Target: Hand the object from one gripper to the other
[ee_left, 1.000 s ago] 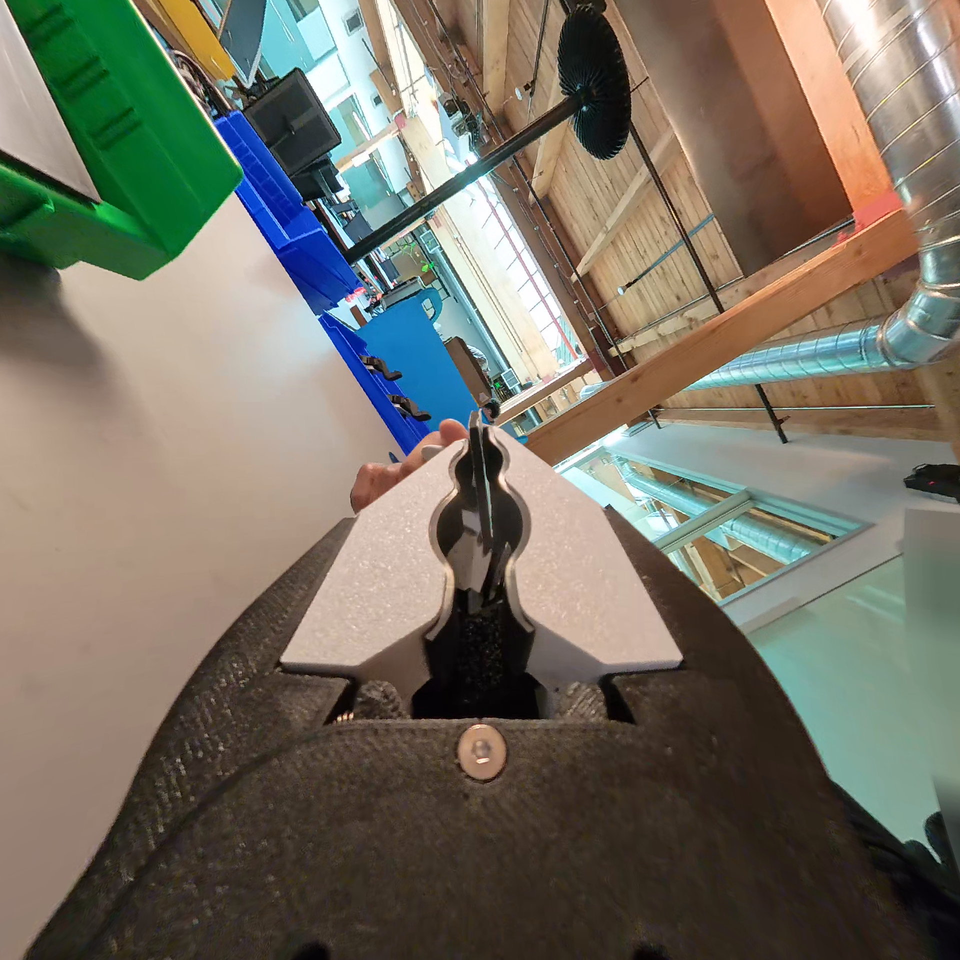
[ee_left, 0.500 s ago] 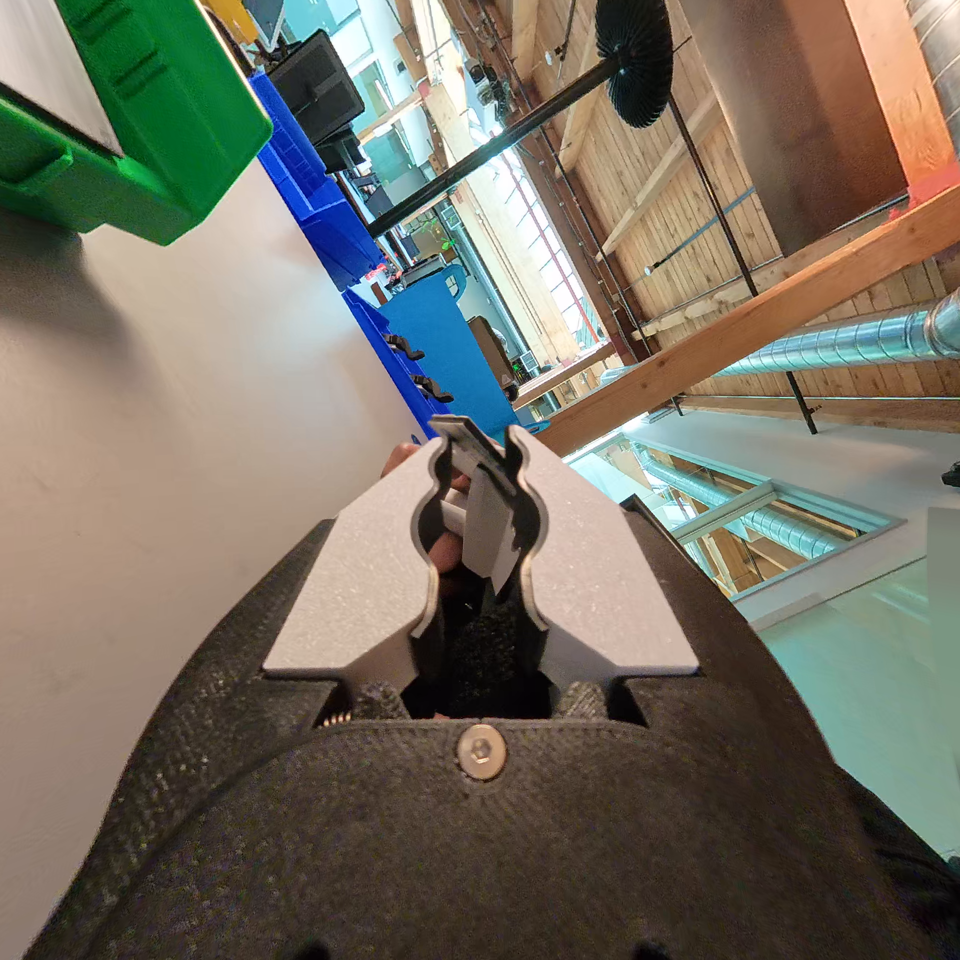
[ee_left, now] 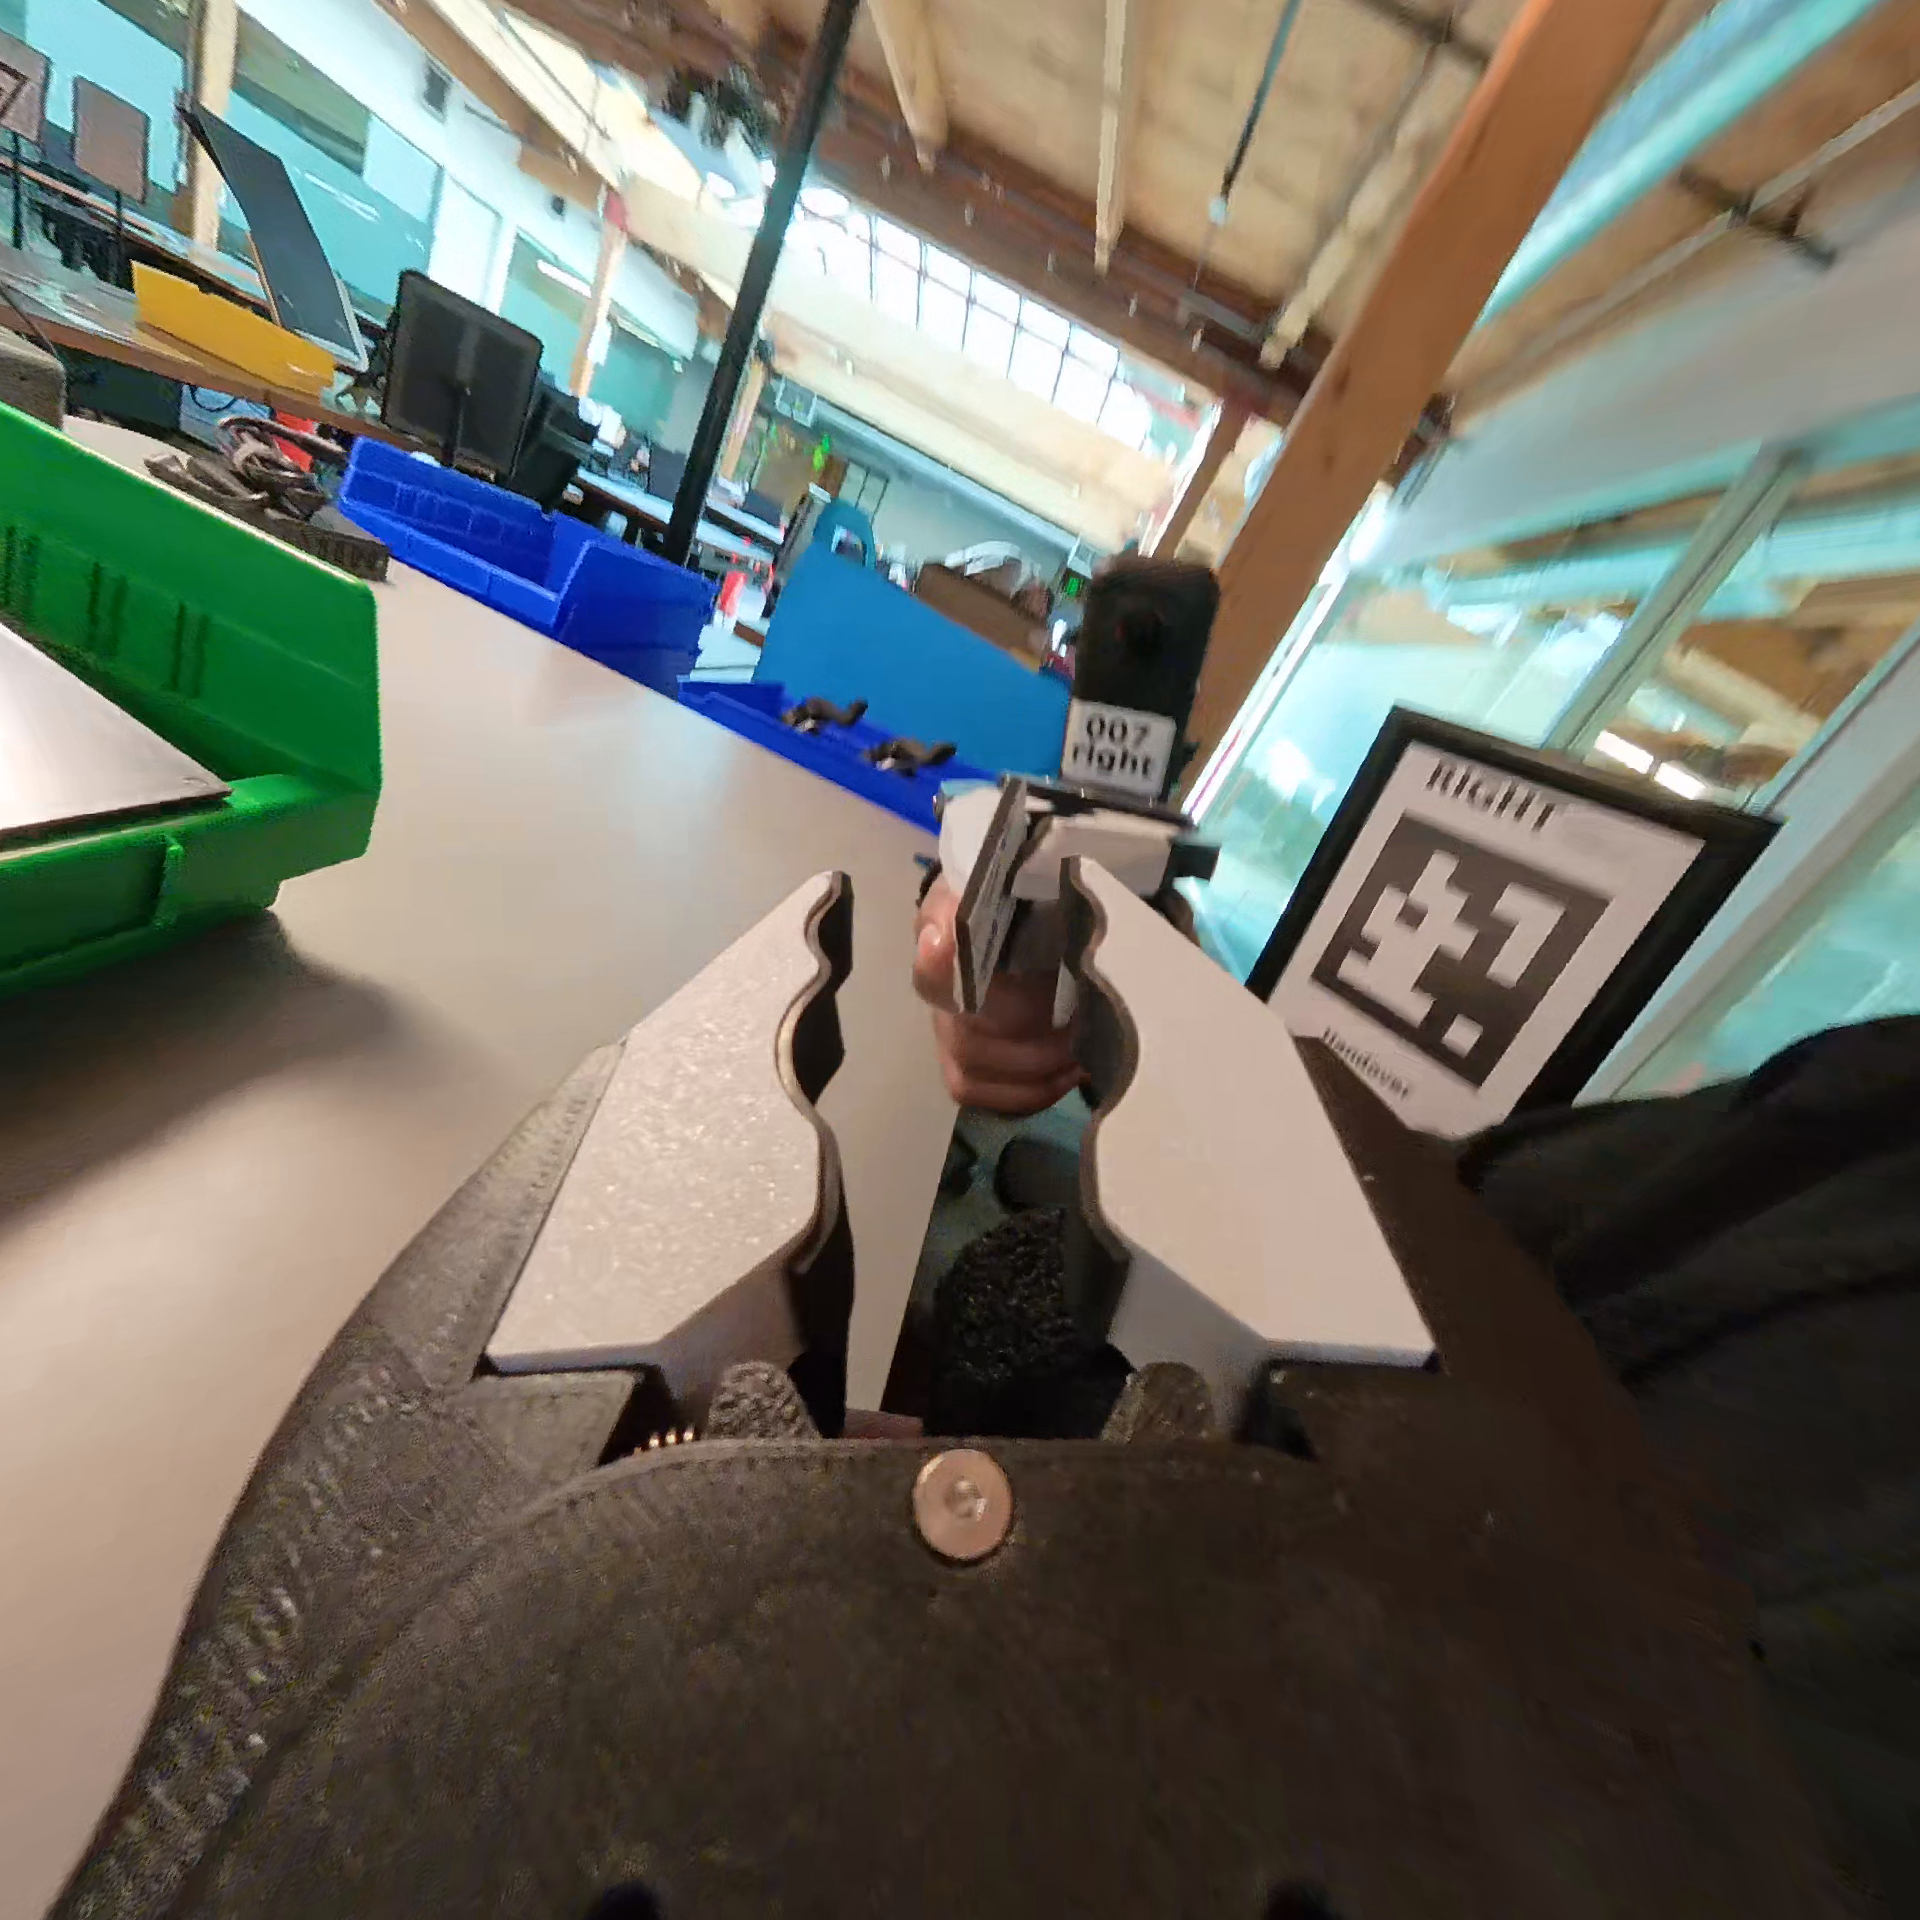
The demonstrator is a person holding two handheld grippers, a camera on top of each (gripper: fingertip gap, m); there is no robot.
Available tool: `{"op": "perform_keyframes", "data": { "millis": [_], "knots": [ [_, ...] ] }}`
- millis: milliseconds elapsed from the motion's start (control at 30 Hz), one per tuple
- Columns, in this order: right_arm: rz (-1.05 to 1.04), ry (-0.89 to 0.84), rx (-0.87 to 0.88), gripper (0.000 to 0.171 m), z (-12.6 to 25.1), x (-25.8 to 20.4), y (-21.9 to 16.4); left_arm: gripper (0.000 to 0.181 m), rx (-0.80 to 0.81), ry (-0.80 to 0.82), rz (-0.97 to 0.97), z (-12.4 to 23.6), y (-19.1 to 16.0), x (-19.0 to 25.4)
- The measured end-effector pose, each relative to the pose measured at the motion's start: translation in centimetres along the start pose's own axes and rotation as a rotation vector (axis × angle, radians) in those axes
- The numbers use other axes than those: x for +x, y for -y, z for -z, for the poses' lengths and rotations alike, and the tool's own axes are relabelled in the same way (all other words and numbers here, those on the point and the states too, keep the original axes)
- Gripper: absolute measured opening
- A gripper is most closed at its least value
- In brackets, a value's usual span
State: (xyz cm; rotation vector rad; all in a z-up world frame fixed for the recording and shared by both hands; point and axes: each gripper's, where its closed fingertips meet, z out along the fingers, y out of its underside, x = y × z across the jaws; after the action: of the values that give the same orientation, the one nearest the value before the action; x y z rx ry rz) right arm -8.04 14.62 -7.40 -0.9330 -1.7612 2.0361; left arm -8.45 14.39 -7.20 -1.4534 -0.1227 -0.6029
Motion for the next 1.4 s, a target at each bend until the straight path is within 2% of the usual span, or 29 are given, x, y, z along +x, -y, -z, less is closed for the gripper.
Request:
{"op": "perform_keyframes", "data": {
  "millis": [133,233,333,567,733,900,1000,1267,1400],
  "knots": [
    [-0.100,0.080,-0.045,0.005,-0.3,-0.9,-0.9,0.029,-0.076,0.008,-0.069,-0.3,-1.3,0.1],
    [-0.111,0.058,-0.052,0.005,-0.4,-0.3,-1.2,0.008,-0.103,-0.040,-0.039,-0.3,-1.8,0.7],
    [-0.050,-0.007,-0.030,0.010,-0.4,0.7,-1.0,0.005,-0.106,-0.026,0.016,-0.3,-1.9,0.2],
    [0.473,-0.254,0.139,0.023,1.2,1.7,2.1,0.005,0.046,0.027,0.303,0.3,0.0,-2.1],
    [0.971,-0.442,0.011,0.032,0.7,2.4,0.3,0.004,0.103,0.008,0.455,0.0,0.2,-2.3],
    [1.186,-0.531,-0.052,0.040,-0.5,2.5,-0.5,0.004,0.074,0.006,0.490,-0.8,-0.5,-1.7],
    [1.283,-0.606,-0.077,0.032,-0.4,3.1,-0.4,0.004,0.066,0.014,0.502,-1.0,-0.8,-1.7],
    [1.351,-0.600,-0.089,0.021,-0.6,2.7,-0.8,0.006,0.060,0.045,0.494,-1.0,-1.0,-2.1],
    [1.260,-0.590,-0.071,0.005,-0.5,3.0,-0.7,0.017,0.069,0.043,0.441,-1.1,-0.6,-1.9]
  ]
}}
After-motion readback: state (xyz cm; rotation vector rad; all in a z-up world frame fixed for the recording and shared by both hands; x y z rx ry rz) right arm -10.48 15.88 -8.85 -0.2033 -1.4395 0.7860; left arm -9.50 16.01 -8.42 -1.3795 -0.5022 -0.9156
